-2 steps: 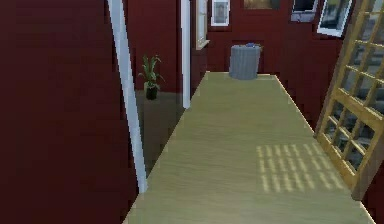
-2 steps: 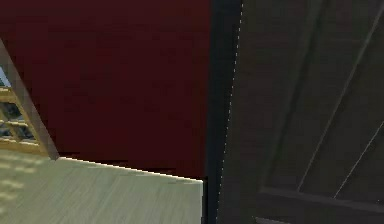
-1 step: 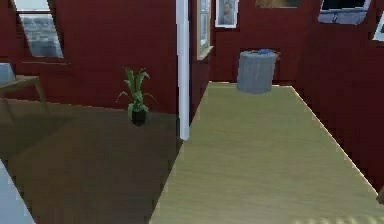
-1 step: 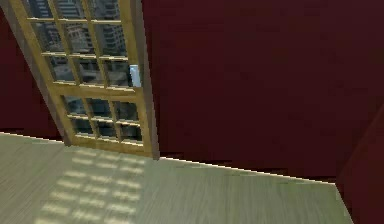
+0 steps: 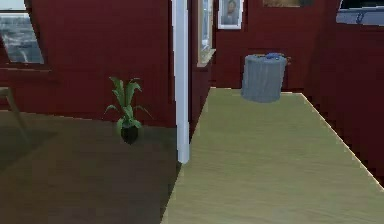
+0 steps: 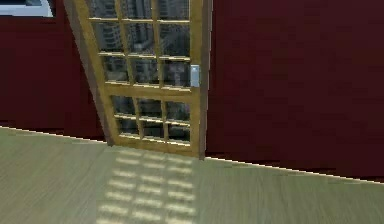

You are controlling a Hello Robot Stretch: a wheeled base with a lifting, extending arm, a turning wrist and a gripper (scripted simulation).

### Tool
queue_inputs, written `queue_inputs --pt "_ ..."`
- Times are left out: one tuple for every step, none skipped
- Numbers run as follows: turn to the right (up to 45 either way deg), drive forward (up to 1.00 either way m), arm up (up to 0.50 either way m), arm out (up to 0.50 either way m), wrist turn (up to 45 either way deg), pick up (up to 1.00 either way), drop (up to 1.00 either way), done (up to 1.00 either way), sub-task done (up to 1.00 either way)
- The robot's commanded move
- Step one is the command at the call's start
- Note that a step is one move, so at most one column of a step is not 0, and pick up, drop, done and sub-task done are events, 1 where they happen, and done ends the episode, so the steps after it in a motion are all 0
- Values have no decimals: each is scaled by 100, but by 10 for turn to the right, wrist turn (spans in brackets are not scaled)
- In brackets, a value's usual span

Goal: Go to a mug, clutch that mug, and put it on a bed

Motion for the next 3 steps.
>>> queue_inputs --pt "450 0 0 0 0 0 0 0 0" --pt "60 0 0 0 0 0 0 0 0" --pt "0 20 0 0 0 0 0 0 0"
